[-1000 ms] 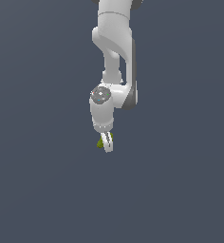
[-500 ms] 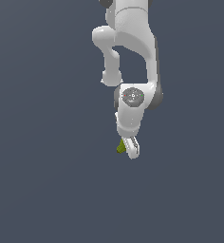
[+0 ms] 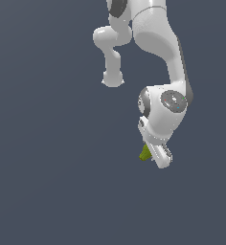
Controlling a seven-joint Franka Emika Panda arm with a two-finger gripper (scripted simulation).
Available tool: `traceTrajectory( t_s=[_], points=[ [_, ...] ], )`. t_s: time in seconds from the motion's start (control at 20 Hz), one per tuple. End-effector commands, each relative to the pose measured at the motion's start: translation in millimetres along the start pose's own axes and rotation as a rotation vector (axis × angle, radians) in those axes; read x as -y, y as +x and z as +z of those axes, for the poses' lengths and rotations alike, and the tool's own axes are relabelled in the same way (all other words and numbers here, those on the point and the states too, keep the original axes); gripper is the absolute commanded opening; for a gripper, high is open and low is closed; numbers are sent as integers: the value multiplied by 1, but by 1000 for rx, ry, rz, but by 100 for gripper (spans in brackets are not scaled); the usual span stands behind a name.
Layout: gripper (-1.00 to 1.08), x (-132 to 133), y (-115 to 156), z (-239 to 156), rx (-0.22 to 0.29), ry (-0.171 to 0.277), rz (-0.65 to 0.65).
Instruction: Pick up the object and move it to a goal position.
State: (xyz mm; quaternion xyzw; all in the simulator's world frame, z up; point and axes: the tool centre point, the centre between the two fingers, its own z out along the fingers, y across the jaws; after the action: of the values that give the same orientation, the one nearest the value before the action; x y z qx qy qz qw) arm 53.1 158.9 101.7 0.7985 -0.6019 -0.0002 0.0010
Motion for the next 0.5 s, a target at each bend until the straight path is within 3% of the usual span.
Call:
traceTrajectory(
  t_s=[0.0,0.45],
  points=[
    [-100,14,-16,-6,0,2,1],
    [-100,44,-50,-16,0,2,1]
  ],
)
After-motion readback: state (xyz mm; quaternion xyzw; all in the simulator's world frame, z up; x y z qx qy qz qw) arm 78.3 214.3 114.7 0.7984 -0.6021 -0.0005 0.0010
